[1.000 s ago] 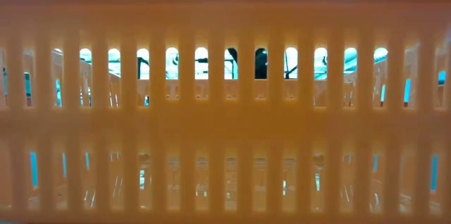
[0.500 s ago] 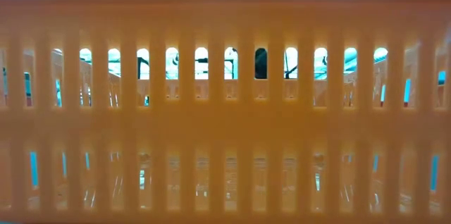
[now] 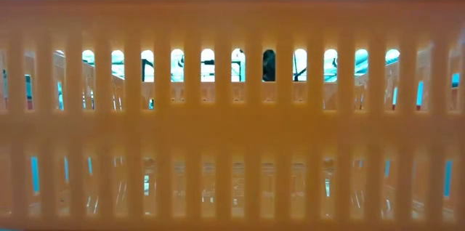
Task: Stack baskets on shelf by color
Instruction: Put the left orange bin on the shelf
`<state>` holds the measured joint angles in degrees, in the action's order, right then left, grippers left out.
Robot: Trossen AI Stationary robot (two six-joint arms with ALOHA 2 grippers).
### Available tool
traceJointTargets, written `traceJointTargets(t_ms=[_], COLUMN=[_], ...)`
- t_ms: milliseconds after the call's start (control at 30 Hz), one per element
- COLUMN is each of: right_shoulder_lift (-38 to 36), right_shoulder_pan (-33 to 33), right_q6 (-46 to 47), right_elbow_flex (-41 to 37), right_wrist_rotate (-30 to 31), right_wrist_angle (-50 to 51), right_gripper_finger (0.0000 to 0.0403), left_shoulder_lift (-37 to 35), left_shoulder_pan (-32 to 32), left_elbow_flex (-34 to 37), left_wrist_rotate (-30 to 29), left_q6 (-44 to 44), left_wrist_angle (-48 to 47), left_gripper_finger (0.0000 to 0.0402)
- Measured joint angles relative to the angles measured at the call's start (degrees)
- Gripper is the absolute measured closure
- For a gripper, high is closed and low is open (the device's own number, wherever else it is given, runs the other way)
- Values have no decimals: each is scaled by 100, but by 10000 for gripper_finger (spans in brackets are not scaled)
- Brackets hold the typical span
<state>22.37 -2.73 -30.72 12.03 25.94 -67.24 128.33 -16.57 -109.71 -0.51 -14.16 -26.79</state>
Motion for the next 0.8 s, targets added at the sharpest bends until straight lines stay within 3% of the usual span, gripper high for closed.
traceJointTargets(t_ms=[567,800], right_shoulder_lift=[-1,-2], right_shoulder_pan=[-1,1], right_q6=[-20,-39], right_elbow_flex=[0,0], right_wrist_rotate=[-1,-1], right_wrist_angle=[2,22], right_gripper_finger=[298,298], left_shoulder_lift=[-81,-440], left_shoulder_pan=[-75,-47], left_elbow_flex=[0,-13], left_wrist_rotate=[-26,-418], left_q6=[224,-94], left_wrist_angle=[-70,-146], left_gripper_finger=[330,330])
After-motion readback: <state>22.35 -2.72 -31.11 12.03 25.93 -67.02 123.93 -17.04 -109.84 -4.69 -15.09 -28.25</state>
